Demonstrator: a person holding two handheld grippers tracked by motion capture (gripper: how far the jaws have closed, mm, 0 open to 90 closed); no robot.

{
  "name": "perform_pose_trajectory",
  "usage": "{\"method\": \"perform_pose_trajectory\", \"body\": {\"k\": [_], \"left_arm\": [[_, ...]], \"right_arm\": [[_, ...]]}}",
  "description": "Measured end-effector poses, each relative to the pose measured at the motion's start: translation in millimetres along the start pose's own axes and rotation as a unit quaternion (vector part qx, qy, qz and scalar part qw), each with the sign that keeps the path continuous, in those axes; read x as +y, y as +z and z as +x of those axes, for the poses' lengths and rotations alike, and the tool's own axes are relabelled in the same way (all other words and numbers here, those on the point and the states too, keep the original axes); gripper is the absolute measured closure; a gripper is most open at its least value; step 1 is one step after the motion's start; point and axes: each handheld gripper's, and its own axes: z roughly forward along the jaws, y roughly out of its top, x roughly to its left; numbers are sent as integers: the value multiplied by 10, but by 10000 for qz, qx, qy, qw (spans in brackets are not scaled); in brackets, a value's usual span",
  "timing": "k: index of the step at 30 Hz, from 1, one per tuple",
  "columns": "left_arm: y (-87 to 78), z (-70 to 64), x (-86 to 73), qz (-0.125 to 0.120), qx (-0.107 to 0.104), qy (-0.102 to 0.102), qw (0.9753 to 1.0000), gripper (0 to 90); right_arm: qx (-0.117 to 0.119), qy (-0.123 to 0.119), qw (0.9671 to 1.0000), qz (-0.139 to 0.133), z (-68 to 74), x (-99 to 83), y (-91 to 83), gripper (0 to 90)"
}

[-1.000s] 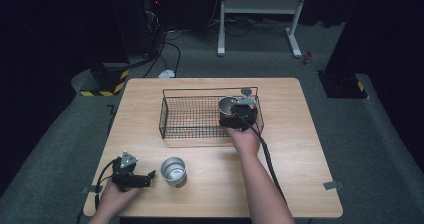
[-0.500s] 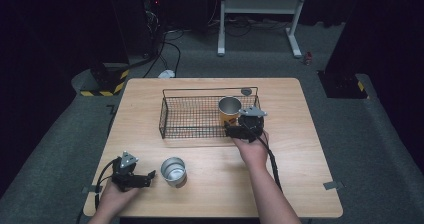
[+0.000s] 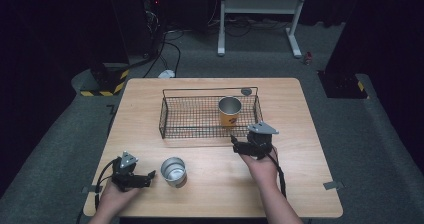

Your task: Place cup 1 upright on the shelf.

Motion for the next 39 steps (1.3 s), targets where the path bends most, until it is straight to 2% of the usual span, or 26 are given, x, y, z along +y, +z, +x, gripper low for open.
{"method": "perform_pose_trajectory", "body": {"k": [7,12,15,20,21,23,30,33,36,39], "left_arm": [[-2,-2,-2,-3,7,-8,10000,2],[-6,5,-5,-18,-6,-9,10000,6],[-8,4,-6,-9,-7,-13,10000,7],[-11,7,-5,5,-10,-9,10000,7],[-11,7,-5,5,-10,-9,10000,7],[-13,11,-3,15,4,1,10000,7],[-31,51,3,59,-52,-111,9999,4],[-61,83,-3,51,-71,-128,9999,4],[-115,126,-10,-31,-82,-144,9999,4],[-190,162,-8,-208,-140,-247,9994,4]], "right_arm": [[37,-62,10000,51,-7,-215,-176,102],[-10,-232,9996,188,10,-406,-258,102],[-40,-242,9993,290,22,-539,-299,102],[3,-126,9980,617,18,-773,-346,102],[3,-126,9980,617,18,-773,-346,102],[-32,-170,9964,834,23,-870,-359,103],[10,-134,9950,992,33,-941,-363,103],[63,-12,9942,1075,11,-938,-351,104],[35,-69,9940,1095,14,-937,-347,110],[-28,-201,9932,1150,46,-936,-333,97]]}}
